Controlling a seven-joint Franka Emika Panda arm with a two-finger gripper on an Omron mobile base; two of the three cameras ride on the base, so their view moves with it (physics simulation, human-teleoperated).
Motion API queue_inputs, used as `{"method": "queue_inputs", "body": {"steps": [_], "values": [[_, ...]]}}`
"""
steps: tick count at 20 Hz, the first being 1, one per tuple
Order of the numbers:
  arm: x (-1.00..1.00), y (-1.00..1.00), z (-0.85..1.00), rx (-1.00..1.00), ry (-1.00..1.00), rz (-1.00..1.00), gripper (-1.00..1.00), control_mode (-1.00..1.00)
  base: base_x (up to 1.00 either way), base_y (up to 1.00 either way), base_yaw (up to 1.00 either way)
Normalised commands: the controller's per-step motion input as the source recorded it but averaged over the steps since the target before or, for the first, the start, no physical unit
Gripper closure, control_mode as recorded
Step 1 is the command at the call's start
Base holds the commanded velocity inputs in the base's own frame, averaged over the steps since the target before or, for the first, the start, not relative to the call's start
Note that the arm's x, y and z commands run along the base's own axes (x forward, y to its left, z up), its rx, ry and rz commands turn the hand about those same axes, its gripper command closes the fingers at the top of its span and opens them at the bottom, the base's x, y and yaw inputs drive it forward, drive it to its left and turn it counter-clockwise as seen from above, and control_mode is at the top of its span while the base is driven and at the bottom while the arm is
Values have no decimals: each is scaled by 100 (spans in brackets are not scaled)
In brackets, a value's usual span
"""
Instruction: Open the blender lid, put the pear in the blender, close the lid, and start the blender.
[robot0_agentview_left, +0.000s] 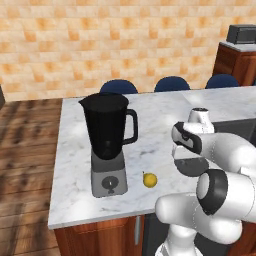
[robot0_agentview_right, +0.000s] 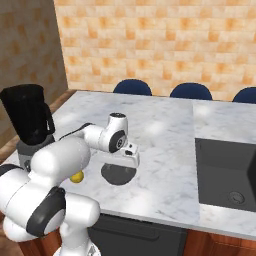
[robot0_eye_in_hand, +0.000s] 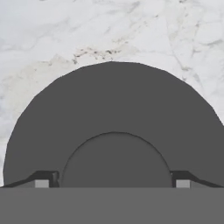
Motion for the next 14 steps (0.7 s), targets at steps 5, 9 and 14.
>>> {"method": "queue_inputs", "body": {"steps": [5,9,14], "values": [[-28,63,29,-9,-7,0,-100,-100,0,0,0],[5,13,0,-3,0,0,-100,-100,0,0,0],[21,-1,0,0,0,0,-100,-100,0,0,0]]}}
